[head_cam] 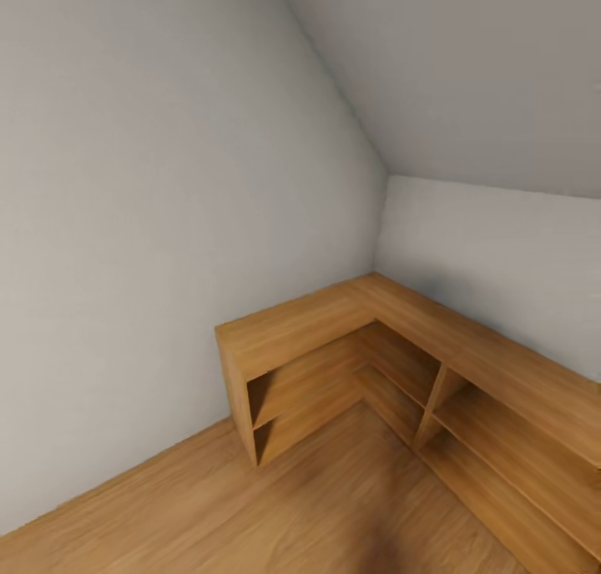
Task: In the bedroom, organize the workspace by keeping the computer under the desk, ensuring the monitor is on the desk, placing the keyboard on the desk next to the monitor, placing the mouse on the desk next to the keyboard, moving the folder from the swivel chair onto the desk next to the mouse, stacking the notebook on top of the folder with the pen on top of the notebook, and positioning the swivel chair next to the desk.
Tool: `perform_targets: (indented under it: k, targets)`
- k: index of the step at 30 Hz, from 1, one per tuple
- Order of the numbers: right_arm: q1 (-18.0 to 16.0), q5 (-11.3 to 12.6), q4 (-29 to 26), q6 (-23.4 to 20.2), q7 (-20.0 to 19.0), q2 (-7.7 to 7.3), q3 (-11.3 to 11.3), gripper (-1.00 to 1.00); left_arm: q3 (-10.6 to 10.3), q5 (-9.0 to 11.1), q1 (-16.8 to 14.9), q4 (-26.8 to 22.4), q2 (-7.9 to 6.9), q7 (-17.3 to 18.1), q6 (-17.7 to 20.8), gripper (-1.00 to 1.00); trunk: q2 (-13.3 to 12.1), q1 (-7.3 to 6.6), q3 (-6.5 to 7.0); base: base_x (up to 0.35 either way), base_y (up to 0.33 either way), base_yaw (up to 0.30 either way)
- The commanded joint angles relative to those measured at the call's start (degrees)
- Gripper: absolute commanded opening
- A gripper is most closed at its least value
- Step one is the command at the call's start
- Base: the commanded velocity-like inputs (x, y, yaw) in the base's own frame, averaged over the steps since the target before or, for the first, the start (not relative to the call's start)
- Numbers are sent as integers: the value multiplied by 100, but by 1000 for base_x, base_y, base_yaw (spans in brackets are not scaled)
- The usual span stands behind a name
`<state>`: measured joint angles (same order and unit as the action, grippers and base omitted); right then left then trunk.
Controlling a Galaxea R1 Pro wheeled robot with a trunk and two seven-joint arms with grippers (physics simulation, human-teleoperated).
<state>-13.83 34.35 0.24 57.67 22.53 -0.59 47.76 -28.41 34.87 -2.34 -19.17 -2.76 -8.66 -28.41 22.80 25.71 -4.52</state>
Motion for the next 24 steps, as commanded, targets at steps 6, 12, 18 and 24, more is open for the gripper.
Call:
perform_targets:
  k: [6, 12, 18, 24]
  targets:
    - [-2, 13, 27, 0, 32, 29, 64, 100, -53, 19, -3, 29, -6, -47, -16, 100, 11, 7, 6, 318, 0, -281]
    - [111, 1, 43, -91, 21, 67, 67, 100, -56, 16, -6, 121, -6, -48, -24, 100, 11, 7, 24, 123, 0, -281]
    - [579, -18, 59, 50, 15, 68, 66, 100, -59, 5, -11, 138, -6, -37, -38, 100, 11, 7, 43, 19, 1, -275]
    - [944, -32, 69, 233, 4, 49, 66, 100, -67, 2, -12, 149, -6, -6, -42, 100, 11, 7, 60, -101, 177, -268]
